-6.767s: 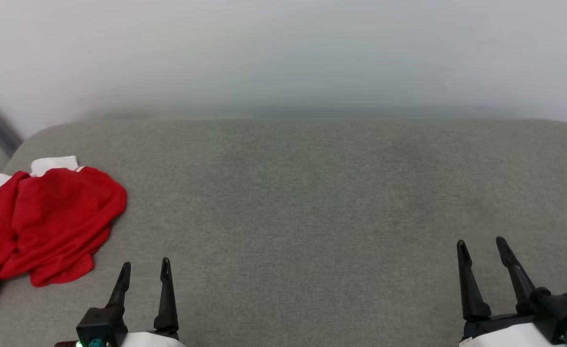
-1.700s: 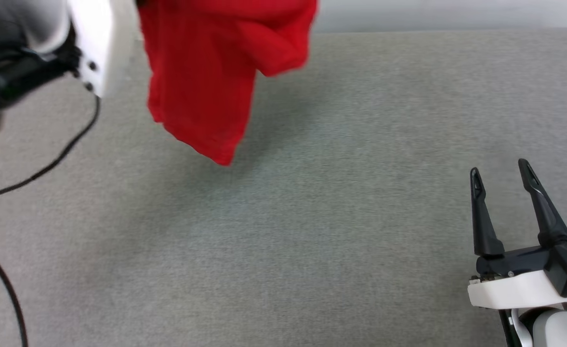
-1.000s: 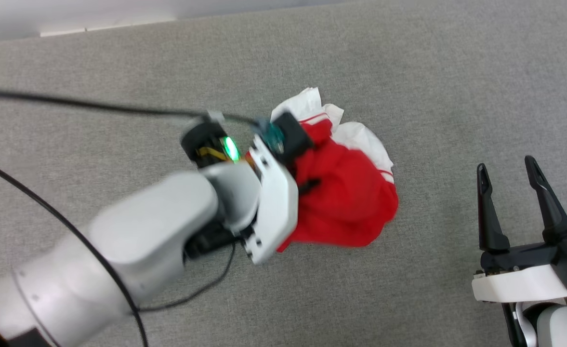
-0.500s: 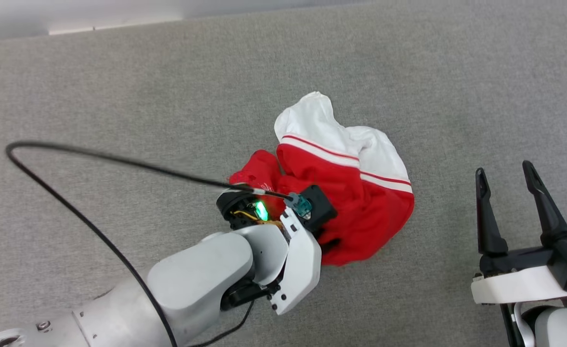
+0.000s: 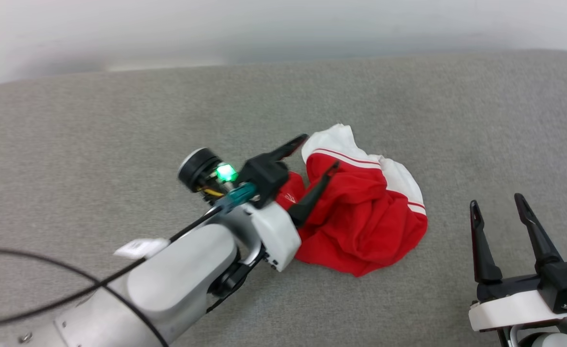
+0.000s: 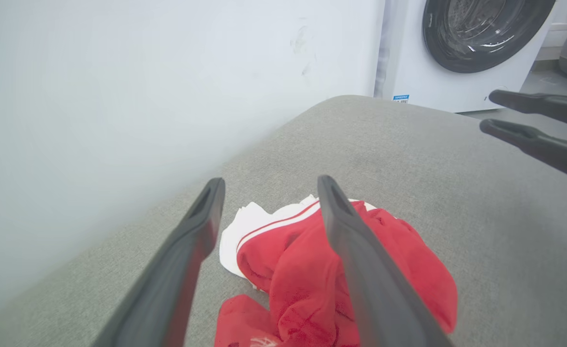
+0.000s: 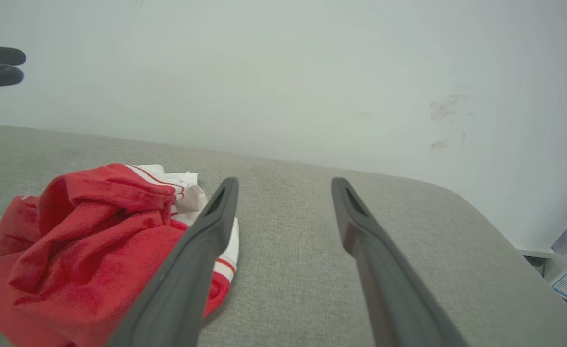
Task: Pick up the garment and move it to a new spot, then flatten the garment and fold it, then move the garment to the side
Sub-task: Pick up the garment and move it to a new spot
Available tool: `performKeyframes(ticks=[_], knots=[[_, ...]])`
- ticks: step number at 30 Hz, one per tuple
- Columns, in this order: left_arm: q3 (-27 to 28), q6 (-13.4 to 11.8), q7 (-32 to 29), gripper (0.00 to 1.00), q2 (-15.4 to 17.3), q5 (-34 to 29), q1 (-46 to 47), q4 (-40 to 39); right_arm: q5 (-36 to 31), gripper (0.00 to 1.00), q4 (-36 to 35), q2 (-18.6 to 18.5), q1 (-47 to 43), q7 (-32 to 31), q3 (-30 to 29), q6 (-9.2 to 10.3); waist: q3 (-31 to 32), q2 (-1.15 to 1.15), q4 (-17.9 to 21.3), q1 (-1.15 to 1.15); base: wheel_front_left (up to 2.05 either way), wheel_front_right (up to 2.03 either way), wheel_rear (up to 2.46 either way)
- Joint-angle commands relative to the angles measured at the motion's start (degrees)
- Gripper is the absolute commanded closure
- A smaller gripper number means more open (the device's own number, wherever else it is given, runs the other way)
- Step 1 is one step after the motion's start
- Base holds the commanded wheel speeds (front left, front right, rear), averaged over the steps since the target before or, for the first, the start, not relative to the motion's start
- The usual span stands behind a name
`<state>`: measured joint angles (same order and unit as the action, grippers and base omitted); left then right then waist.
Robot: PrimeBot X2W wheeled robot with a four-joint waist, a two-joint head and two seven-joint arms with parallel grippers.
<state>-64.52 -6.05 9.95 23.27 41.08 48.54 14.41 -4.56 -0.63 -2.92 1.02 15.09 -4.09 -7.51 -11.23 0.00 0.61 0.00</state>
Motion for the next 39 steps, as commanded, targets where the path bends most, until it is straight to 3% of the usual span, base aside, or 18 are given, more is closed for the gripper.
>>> performKeyframes(ticks=[1, 7, 12, 18, 21, 27, 39], knots=[[1.4, -2.29, 2.28, 0.0, 0.77, -0.54, -2.08, -0.44, -0.45, 0.0, 0.05, 0.08, -0.62, 0.12, 0.17, 0.04, 1.49, 0.0, -1.34, 0.0, 0.0, 0.0, 0.0], [8.02, -11.35, 5.24, 0.0, 3.5, -2.91, -9.81, -2.48, -0.22, 0.0, 0.36, 0.08, -1.81, 0.12, 0.17, 0.04, 3.4, 0.0, -2.51, 0.0, 0.0, 0.0, 0.0], [20.0, -17.77, 5.35, 0.0, 4.15, -8.32, -19.83, -9.27, 0.05, 0.0, 0.24, 0.07, -2.8, 0.12, 0.22, 0.04, 4.58, 0.0, -3.16, 0.0, 0.0, 0.0, 0.0], [33.44, -20.2, 5.31, 0.0, 2.56, -15.62, -33.1, -15.14, 0.63, 0.0, 0.14, 0.07, -3.53, 0.12, 0.07, 0.04, 5.59, 0.0, -3.47, 0.0, 0.0, 0.0, 0.0], [38.48, -20.08, 5.32, 0.0, 0.68, -18.97, -38.85, -17.25, 1.01, 0.0, 0.19, 0.07, -3.89, 0.12, -0.07, 0.04, 6.26, 0.0, -3.44, 0.0, 0.0, 0.0, 0.0], [44.69, -17.23, 5.27, 0.0, -3.3, -23.91, -47.32, -19.41, 3.29, 0.0, 0.46, 0.07, -4.92, 0.12, -0.28, 0.04, 7.71, 0.0, -2.87, 0.0, 0.0, 0.0, 0.0], [50.33, -10.74, 5.26, 0.0, -10.55, -29.64, -54.35, -18.05, 5.5, 0.0, 0.66, 0.07, -7.03, 0.12, -0.21, 0.04, 9.48, 0.0, -2.0, 0.0, 0.0, 0.0, 0.0]])
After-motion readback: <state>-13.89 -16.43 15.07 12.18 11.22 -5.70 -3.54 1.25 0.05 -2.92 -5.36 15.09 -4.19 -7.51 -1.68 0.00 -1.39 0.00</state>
